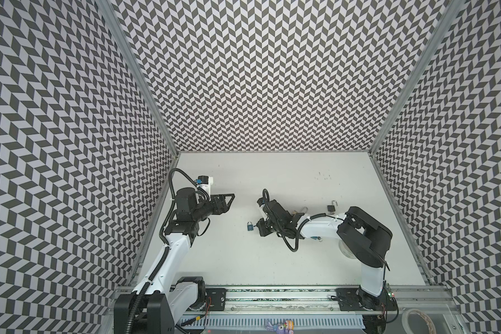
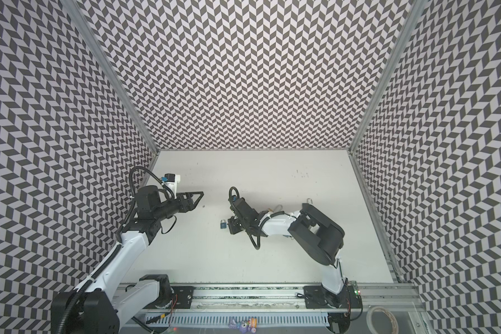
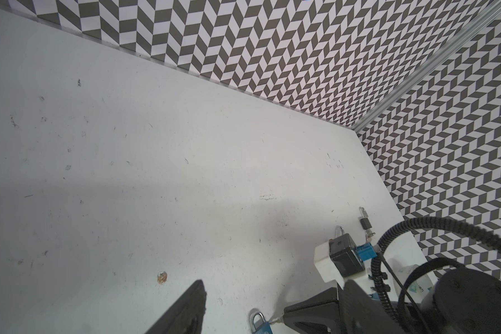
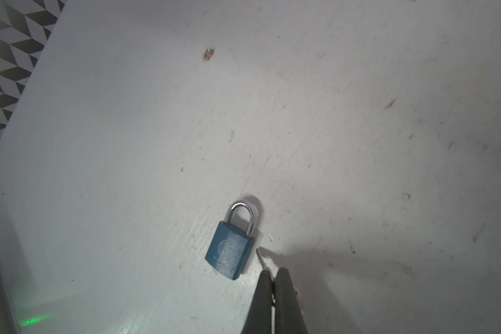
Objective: Lock with the key
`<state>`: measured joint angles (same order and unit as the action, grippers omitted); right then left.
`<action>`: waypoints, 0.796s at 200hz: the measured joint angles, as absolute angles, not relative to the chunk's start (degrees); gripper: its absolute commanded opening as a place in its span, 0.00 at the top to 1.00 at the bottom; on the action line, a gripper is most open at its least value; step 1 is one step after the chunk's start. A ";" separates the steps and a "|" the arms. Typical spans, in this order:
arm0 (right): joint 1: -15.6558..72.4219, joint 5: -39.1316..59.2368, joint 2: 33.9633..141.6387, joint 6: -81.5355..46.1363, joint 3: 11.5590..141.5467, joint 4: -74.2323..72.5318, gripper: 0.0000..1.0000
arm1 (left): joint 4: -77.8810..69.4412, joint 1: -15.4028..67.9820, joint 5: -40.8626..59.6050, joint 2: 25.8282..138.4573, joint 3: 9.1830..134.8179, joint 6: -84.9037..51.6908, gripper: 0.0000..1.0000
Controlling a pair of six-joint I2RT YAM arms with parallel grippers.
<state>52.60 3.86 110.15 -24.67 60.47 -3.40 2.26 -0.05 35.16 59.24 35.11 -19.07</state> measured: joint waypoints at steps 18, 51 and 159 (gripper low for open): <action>52.58 4.14 110.15 -24.62 60.47 -3.60 0.87 | 2.37 -0.05 34.85 59.22 35.16 -18.94 0.20; 52.05 4.73 108.01 -23.42 58.83 -4.10 0.71 | 2.57 -0.05 32.84 58.94 35.16 -19.42 0.05; 39.51 -4.69 74.59 -26.37 38.96 14.52 0.57 | -6.79 31.18 17.12 60.03 32.32 -24.67 0.01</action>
<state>39.51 -4.69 74.59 -26.37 38.96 14.52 -6.79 31.18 17.12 60.03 32.32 -24.67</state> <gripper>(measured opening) 0.419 0.989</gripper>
